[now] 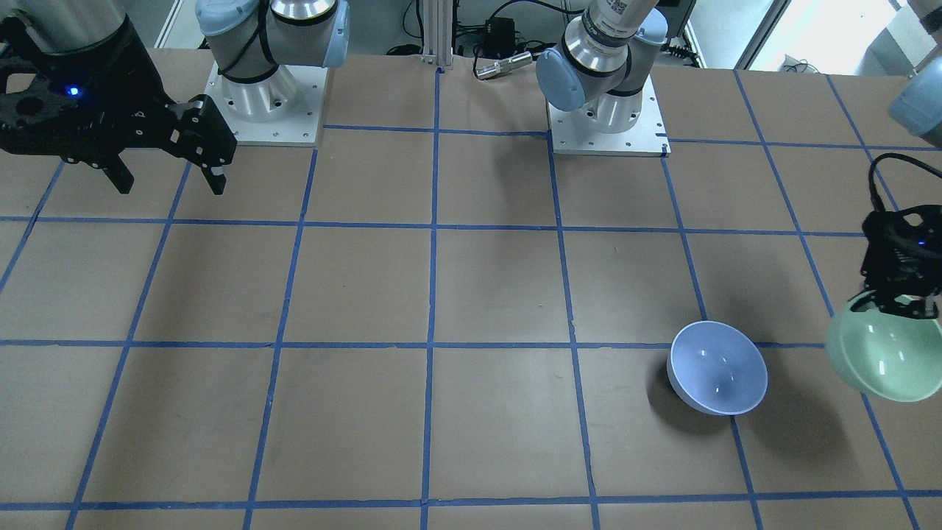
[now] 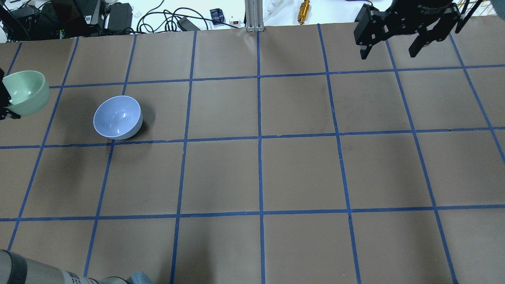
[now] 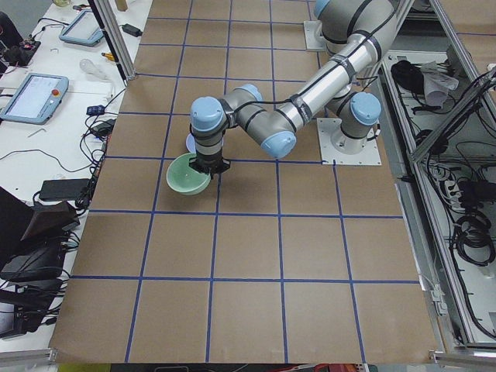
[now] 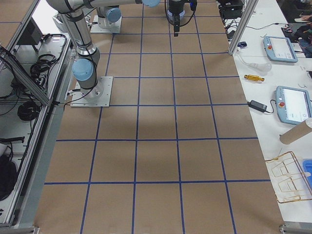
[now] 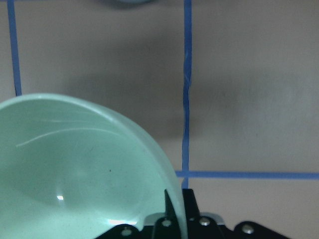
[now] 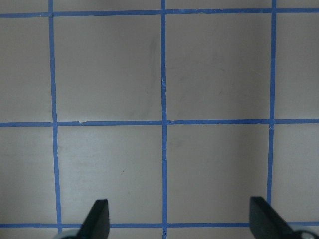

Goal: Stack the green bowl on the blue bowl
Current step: 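Carry the green bowl with the left gripper over the blue bowl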

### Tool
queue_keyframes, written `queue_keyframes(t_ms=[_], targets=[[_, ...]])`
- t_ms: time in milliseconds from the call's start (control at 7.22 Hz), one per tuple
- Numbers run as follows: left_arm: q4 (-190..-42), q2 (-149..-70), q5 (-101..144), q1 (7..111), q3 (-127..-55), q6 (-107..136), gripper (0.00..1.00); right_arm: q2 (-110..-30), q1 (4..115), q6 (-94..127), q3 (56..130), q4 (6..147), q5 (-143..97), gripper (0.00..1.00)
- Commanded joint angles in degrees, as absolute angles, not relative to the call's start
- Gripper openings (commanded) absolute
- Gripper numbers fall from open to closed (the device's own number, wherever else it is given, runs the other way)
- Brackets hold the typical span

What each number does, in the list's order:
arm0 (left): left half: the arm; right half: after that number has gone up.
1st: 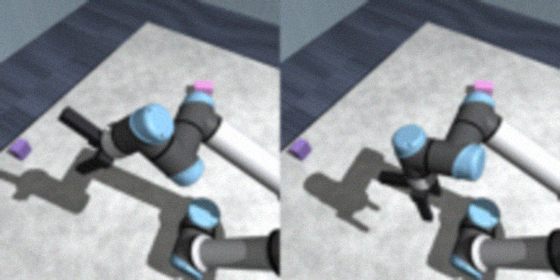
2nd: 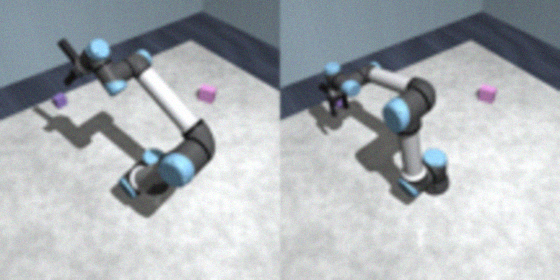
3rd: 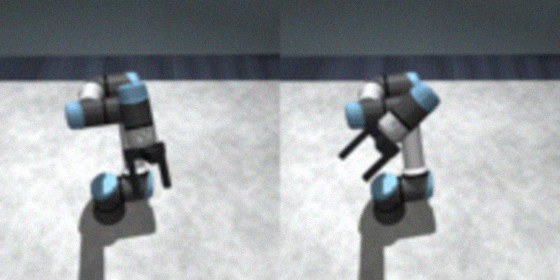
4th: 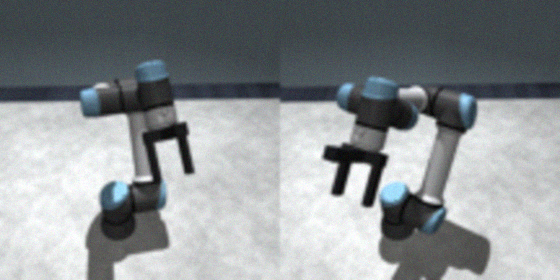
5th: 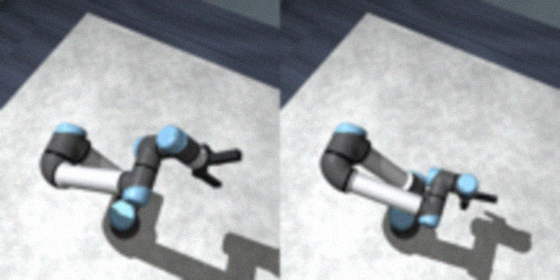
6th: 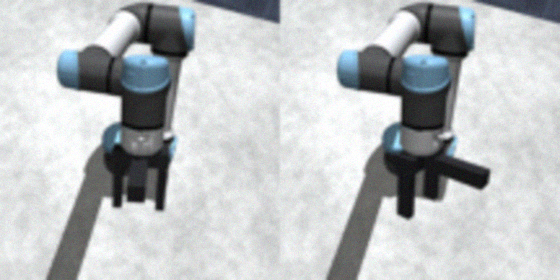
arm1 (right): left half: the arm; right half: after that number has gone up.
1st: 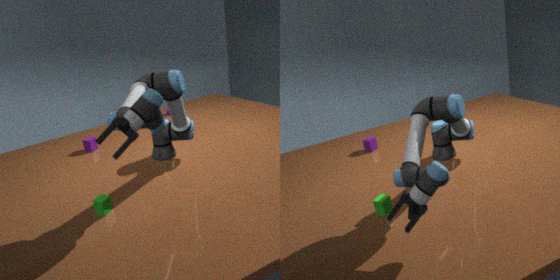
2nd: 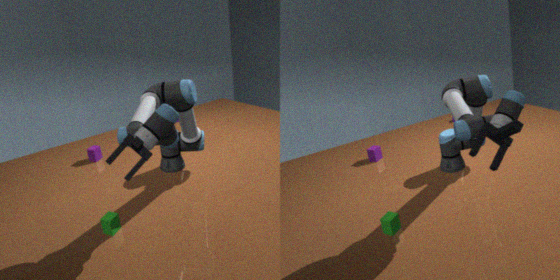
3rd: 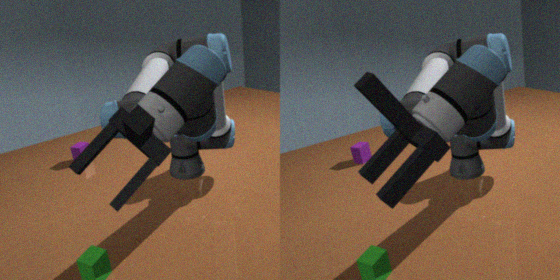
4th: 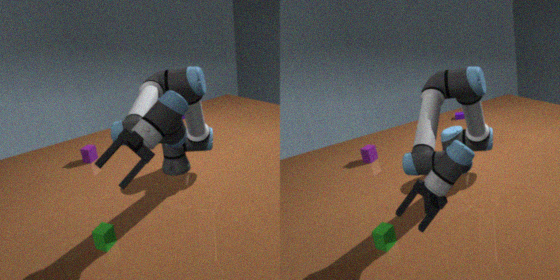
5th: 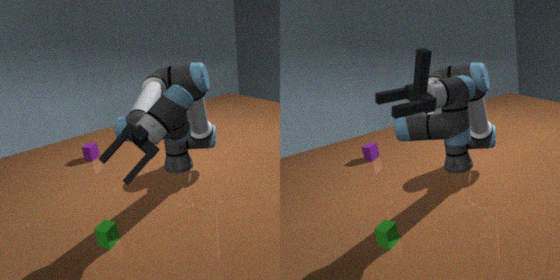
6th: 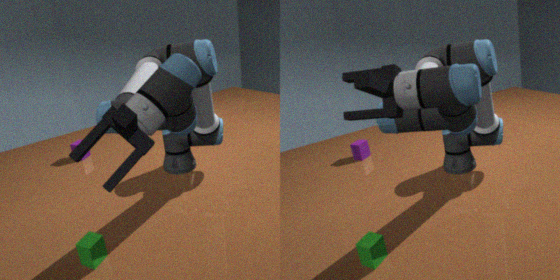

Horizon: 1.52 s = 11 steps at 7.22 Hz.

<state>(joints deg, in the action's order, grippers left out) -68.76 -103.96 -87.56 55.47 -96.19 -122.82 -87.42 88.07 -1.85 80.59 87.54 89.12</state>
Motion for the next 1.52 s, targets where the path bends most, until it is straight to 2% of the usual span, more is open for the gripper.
queue_keyframes(t_ms=[0,277,554,1246,1385], targets=[[-65.94,-99.77,-87.45,62.03,-103.34,-117.17,0.0,-87.36,88.07,-1.85,80.6,87.54,89.12,1.0],[-60.41,-99.31,-87.45,67.3,-106.77,-112.62,0.0,-87.45,88.07,-1.85,80.6,87.54,89.12,1.0],[-55.12,-100.36,-87.63,68.38,-109.5,-111.88,0.0,-87.45,88.07,-1.93,80.6,87.54,89.12,1.0],[-54.14,-103.79,-87.36,68.29,-109.6,-111.88,0.0,-87.36,88.07,-2.02,80.6,87.54,89.12,1.0],[-54.49,-104.15,-87.28,68.2,-109.51,-111.54,0.84,-87.36,88.07,-2.02,80.6,87.54,89.21,1.0]])
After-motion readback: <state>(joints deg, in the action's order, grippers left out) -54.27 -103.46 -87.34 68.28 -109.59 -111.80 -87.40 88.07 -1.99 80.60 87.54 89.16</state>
